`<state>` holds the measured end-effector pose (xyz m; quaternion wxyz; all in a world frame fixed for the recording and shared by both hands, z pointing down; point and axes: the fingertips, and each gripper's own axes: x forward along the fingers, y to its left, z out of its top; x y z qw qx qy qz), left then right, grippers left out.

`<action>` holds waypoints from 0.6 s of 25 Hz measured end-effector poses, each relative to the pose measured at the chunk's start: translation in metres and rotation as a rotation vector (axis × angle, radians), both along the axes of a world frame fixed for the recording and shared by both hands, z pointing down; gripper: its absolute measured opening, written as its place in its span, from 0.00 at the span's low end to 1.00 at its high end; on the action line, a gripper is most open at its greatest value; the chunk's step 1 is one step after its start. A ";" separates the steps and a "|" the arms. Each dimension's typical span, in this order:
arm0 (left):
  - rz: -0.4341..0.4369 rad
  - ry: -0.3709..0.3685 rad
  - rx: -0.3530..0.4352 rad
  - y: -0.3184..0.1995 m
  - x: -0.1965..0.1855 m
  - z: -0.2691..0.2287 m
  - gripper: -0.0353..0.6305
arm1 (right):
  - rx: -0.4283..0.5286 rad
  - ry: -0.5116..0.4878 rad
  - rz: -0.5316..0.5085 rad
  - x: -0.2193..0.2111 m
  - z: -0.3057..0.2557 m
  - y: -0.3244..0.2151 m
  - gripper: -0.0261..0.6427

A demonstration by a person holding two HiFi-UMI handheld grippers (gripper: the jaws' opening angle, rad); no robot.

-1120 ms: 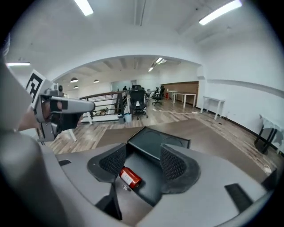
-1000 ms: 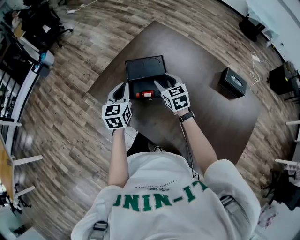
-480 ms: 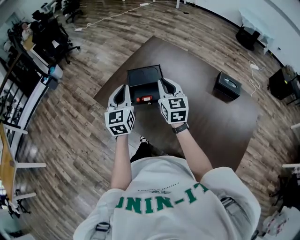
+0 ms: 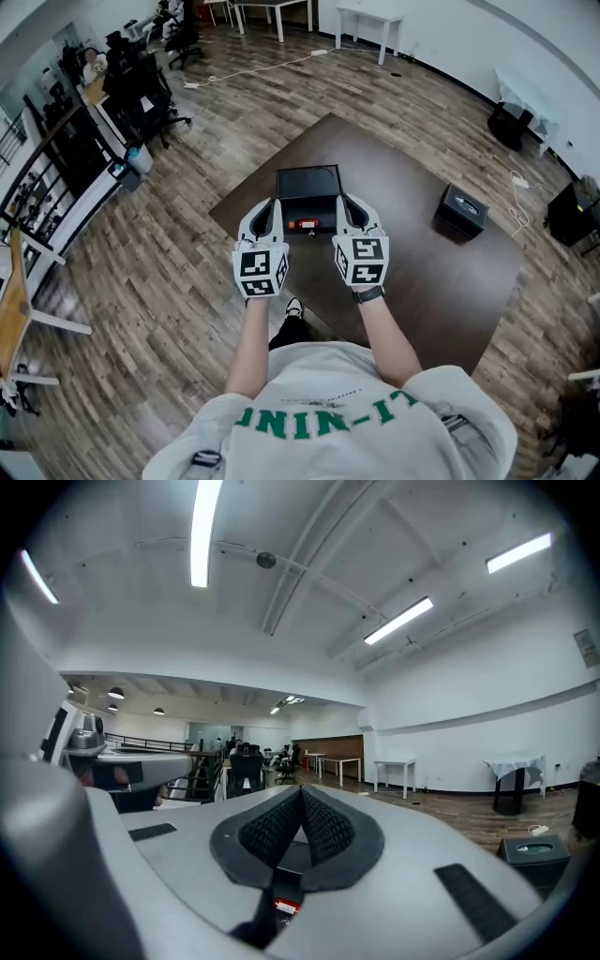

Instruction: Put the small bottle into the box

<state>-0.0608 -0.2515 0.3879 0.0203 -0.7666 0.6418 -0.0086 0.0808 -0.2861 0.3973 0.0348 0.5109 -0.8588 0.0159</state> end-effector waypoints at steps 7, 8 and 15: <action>0.001 -0.011 0.051 0.015 0.013 -0.019 0.07 | 0.020 -0.020 0.008 0.017 -0.017 0.017 0.06; 0.001 -0.013 0.051 0.017 0.014 -0.019 0.07 | 0.022 -0.023 0.010 0.018 -0.018 0.020 0.06; 0.009 -0.007 0.031 0.038 0.010 -0.018 0.07 | 0.013 -0.047 0.026 0.017 -0.023 0.039 0.06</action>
